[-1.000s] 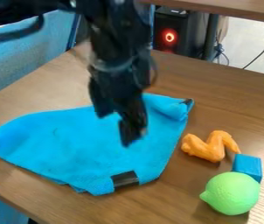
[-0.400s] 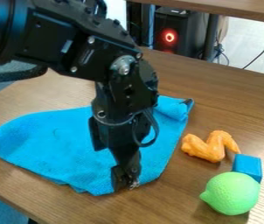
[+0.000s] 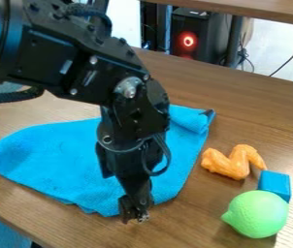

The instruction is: Unfold the cloth from bottom right to top left

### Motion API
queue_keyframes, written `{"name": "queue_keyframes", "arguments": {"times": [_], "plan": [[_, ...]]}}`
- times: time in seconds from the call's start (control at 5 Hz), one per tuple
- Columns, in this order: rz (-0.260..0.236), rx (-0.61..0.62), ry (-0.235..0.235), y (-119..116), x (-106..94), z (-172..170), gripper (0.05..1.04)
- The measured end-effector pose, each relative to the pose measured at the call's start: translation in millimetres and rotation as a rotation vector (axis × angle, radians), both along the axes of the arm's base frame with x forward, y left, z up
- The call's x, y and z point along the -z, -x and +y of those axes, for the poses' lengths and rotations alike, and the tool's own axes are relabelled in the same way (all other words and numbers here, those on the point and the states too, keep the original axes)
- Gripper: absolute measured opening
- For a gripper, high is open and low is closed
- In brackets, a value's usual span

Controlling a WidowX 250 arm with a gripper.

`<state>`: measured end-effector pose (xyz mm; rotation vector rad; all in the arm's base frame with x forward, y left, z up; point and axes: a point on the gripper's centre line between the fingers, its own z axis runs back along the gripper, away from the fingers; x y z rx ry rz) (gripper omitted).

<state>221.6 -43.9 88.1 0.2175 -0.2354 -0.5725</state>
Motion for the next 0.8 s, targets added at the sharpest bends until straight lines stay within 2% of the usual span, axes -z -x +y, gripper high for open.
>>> {"name": "queue_keyframes", "arguments": {"times": [0.2,0.4,0.6,0.8], "plan": [[-0.008,-0.010,0.013,-0.8,4.5,-2.6,0.703],[-0.019,-0.015,0.023,-2.6,4.8,-4.0,0.370],[-0.014,-0.040,0.039,-2.5,5.3,-2.6,0.144],[0.012,-0.071,0.054,-0.1,6.4,2.0,0.060]]}}
